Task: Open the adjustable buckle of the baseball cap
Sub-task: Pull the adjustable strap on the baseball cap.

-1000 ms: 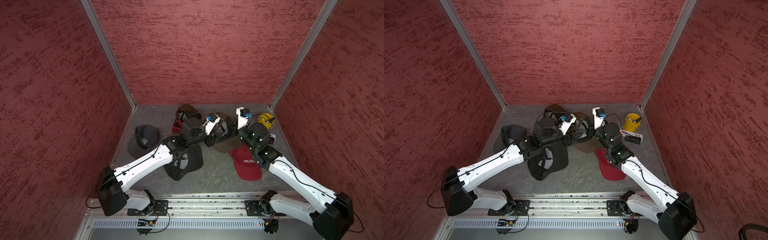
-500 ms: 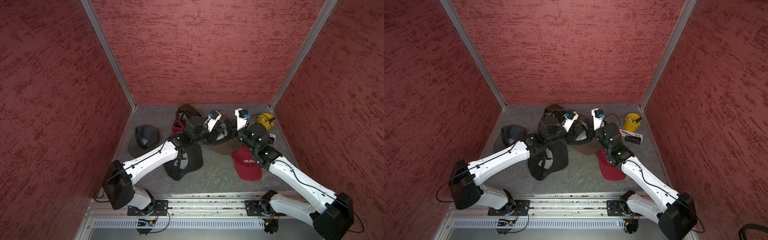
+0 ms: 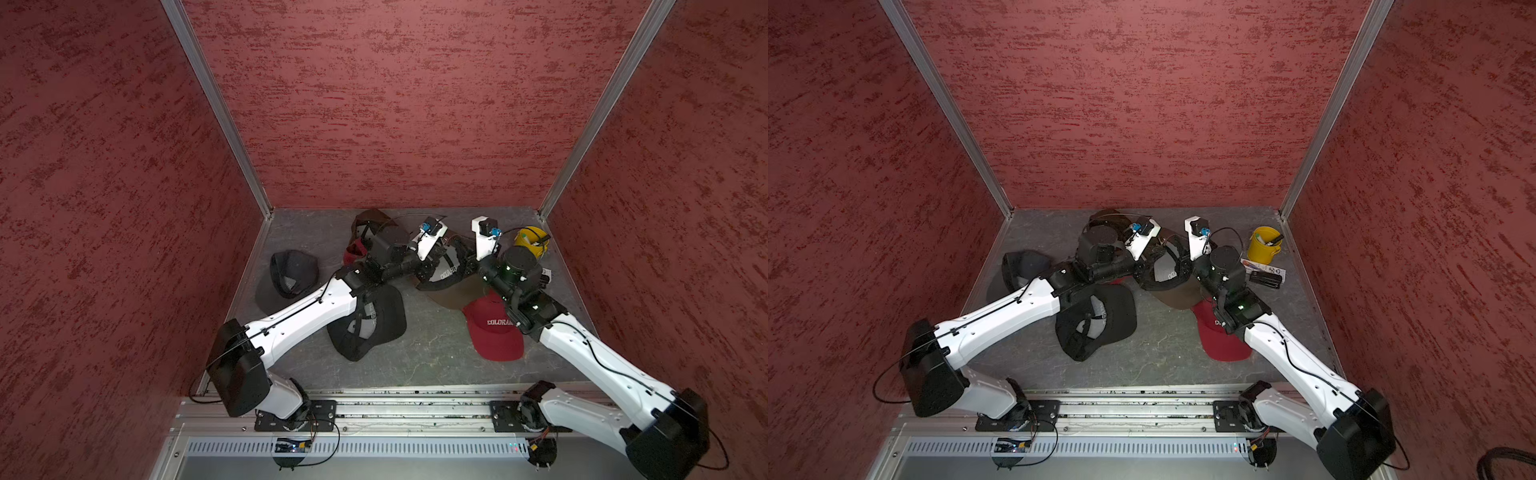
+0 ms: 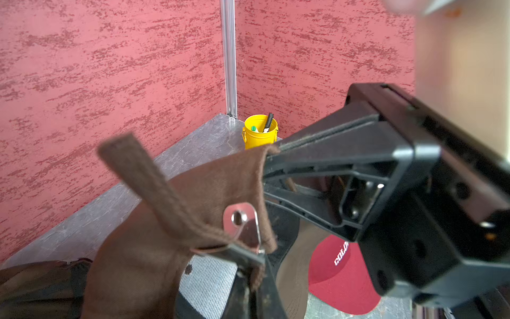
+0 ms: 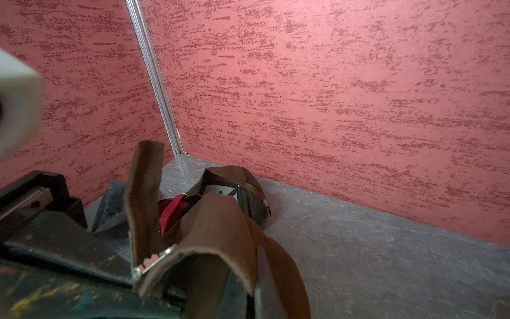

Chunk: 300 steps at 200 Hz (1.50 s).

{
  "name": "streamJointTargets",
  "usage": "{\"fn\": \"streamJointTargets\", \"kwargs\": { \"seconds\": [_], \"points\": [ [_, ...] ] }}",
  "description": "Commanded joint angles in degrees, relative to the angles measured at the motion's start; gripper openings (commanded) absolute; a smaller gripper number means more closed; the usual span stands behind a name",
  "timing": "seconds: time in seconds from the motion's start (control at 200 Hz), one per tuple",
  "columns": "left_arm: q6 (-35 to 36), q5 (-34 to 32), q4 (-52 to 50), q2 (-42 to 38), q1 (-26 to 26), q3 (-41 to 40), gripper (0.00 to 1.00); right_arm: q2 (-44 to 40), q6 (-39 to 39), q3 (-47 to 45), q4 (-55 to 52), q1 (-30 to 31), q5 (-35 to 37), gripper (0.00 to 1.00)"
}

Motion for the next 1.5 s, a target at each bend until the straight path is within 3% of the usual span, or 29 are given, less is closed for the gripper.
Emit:
{"fn": "streamJointTargets", "kwargs": {
  "seconds": [0.0,0.07,0.18,0.371,0.882,1.287,1.498],
  "points": [
    [0.6,3.3,-3.2,1.0,0.2,3.3,0.00,-1.6,-1.8,-1.4,0.8,-0.4,1.0,0.00],
    [0.6,4.4,-5.2,1.5,0.2,4.6,0.00,-2.1,-2.6,-2.0,0.6,-0.4,1.7,0.00],
    [0.5,7.0,-8.6,2.6,0.2,7.1,0.00,-3.2,-4.4,-3.1,0.6,-0.4,1.6,0.15],
    [-2.3,11.9,-11.1,3.9,0.8,9.1,0.00,-4.7,-8.9,-4.4,-0.5,-0.5,0.0,0.26],
    [-2.4,15.9,-22.3,7.1,1.1,17.4,0.00,-7.8,-21.9,-6.3,-5.0,-0.4,-1.0,0.32],
    [0.7,21.3,-35.3,11.5,1.4,26.5,0.00,-11.0,-24.8,-7.8,-2.5,-0.4,-2.8,0.32],
    [1.4,22.3,-37.2,12.8,1.6,28.5,0.00,-11.7,-25.8,-7.6,-3.0,-0.4,-5.1,0.34]
  ]
}}
